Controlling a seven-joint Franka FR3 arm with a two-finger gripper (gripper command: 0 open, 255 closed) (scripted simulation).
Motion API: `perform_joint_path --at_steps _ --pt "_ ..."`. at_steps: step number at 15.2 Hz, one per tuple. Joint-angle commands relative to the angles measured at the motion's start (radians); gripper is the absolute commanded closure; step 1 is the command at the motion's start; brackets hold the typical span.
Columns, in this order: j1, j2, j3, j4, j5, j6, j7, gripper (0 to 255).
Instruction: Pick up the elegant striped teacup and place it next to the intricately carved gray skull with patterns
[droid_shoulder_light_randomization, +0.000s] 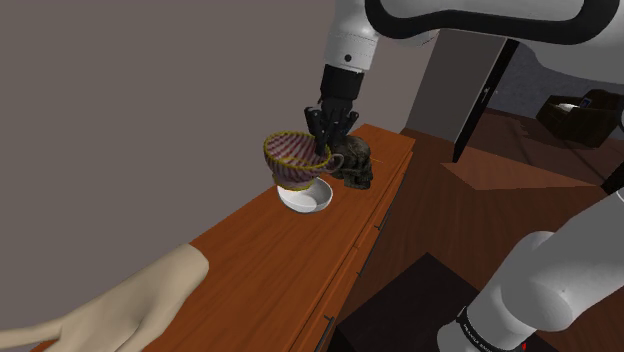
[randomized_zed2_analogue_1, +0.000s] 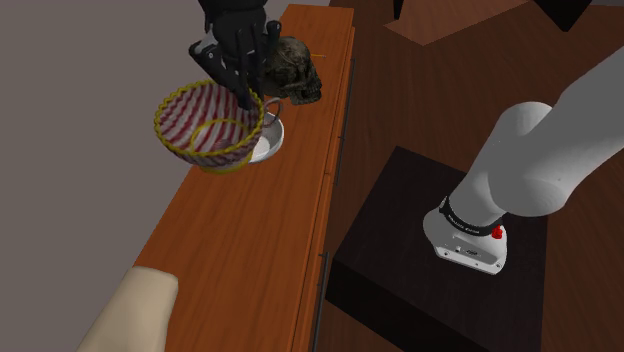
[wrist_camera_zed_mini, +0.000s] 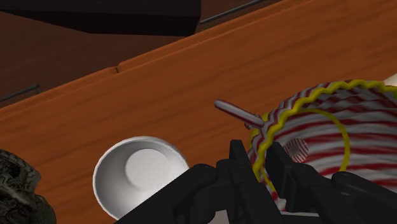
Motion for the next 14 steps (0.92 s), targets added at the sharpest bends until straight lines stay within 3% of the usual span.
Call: perform_joint_path --at_steps 1,14 --pt "-0.017 -0.027 -0.036 -0.027 0.001 -0.006 -0.056 255" --pt "-0.130 -0.074 -0.257 -0.079 -0.052 -0.047 -0.379 255"
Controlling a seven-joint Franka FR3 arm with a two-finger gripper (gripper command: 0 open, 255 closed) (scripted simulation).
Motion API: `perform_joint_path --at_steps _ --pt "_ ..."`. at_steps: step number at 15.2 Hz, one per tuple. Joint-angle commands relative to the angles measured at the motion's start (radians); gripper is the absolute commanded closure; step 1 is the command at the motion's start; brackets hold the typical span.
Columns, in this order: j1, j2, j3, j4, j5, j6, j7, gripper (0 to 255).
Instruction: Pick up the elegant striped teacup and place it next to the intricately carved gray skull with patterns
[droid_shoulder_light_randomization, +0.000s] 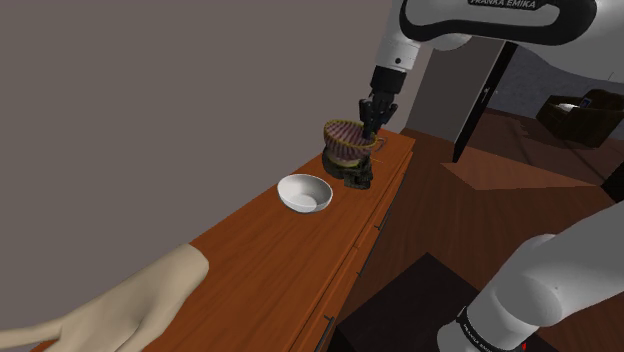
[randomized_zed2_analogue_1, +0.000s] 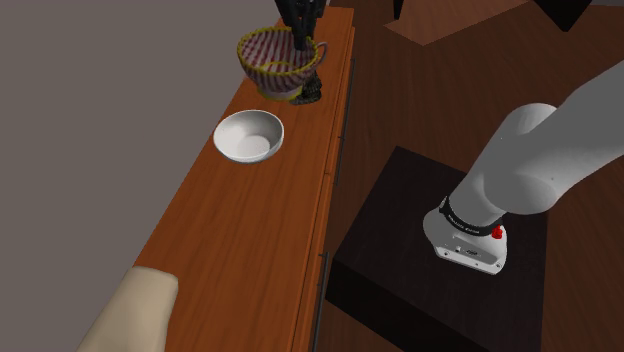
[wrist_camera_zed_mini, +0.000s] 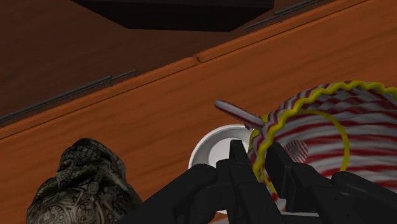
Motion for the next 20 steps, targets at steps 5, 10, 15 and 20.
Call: perform_joint_path --at_steps 5,10,15,20 --pt "-0.053 0.034 -0.094 0.037 -0.034 -0.019 -0.141 255" --pt "-0.067 0.041 -0.119 0.004 -0.042 0.017 -0.184 255" --pt "-0.067 0.031 -0.118 -0.072 -0.042 0.084 -0.189 255" --pt "-0.067 0.027 -0.117 -0.144 -0.040 0.151 -0.195 255"
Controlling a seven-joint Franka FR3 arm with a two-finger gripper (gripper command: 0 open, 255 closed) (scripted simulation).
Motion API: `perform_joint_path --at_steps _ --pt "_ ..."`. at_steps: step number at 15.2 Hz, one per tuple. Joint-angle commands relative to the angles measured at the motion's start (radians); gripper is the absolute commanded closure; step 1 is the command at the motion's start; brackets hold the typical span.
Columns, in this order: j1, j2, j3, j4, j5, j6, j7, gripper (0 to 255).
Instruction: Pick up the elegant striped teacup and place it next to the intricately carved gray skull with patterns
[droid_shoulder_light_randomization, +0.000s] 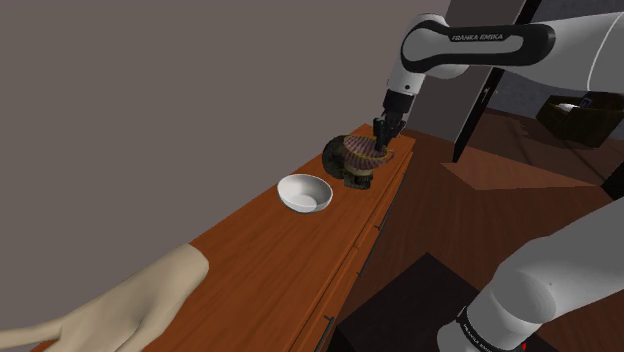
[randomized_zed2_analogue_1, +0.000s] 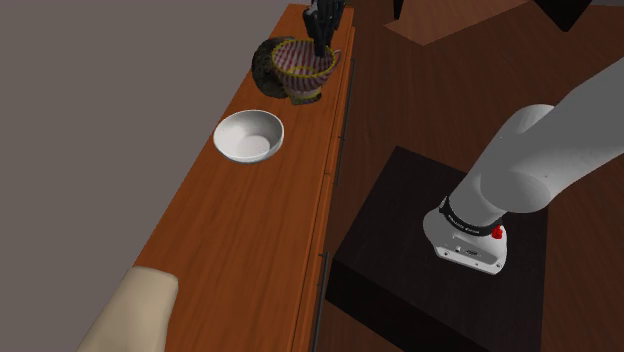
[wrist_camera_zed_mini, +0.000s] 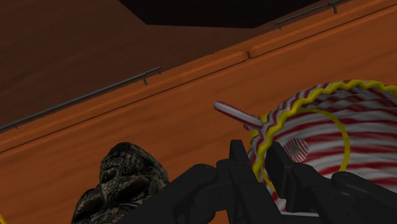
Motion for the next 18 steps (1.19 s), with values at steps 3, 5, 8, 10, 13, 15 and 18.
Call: perform_joint_path --at_steps 3,5,8,10,13,15,18 --pt "0.001 -0.001 0.001 -0.056 0.002 0.056 -0.004 255" --pt "0.001 0.000 0.002 -0.081 0.002 0.082 -0.006 255" --pt "0.001 0.003 0.002 -0.118 0.004 0.123 -0.010 255" --pt "0.001 0.007 0.003 -0.142 0.004 0.150 -0.012 255" --pt "0.002 0.014 0.003 -0.176 0.006 0.190 -0.016 255" --pt "0.002 0.019 0.003 -0.198 0.007 0.218 -0.018 255" --pt "0.002 0.030 0.004 -0.229 0.009 0.259 -0.022 255"
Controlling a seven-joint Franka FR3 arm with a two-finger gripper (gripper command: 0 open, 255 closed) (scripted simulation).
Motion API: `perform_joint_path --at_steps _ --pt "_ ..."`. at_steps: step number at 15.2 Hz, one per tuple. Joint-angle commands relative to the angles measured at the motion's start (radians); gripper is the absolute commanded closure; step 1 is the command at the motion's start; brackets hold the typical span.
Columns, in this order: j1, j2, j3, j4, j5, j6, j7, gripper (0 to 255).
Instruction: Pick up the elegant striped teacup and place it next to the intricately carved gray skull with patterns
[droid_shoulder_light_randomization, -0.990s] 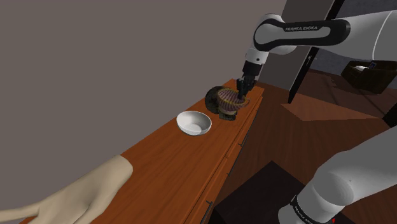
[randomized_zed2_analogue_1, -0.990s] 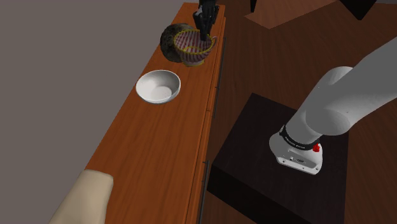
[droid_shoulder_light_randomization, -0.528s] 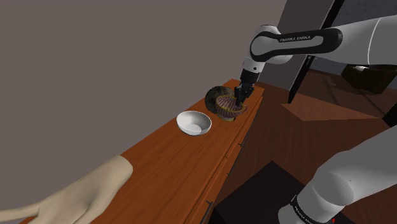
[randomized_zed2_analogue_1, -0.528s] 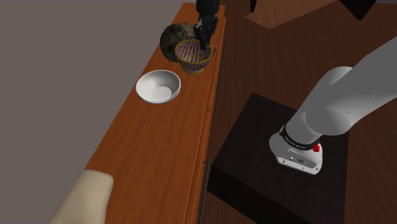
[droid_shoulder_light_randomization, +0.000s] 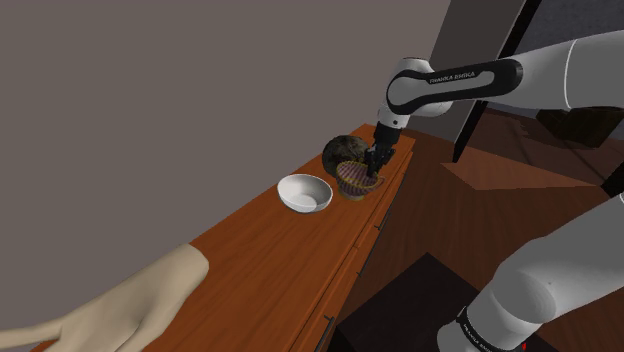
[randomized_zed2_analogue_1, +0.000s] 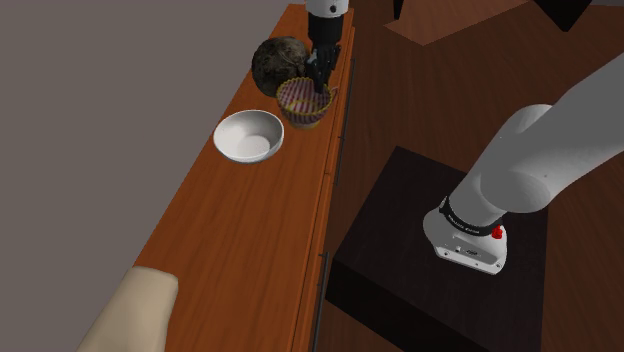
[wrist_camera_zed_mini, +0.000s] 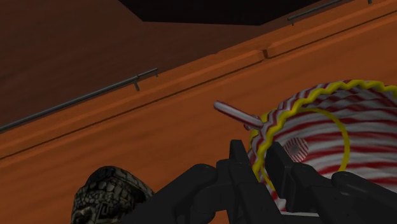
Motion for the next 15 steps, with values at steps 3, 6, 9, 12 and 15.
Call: perform_joint_path --at_steps 3,6,9,12,15 --pt "0.002 0.013 0.002 -0.041 0.003 0.056 -0.003 255" --pt "0.002 0.027 0.002 -0.069 0.006 0.097 -0.008 255" --pt "0.003 0.044 0.003 -0.094 0.008 0.139 -0.012 255" --pt "0.004 0.063 0.003 -0.118 0.011 0.182 -0.017 255" --pt "0.005 0.084 0.003 -0.140 0.015 0.224 -0.022 255"
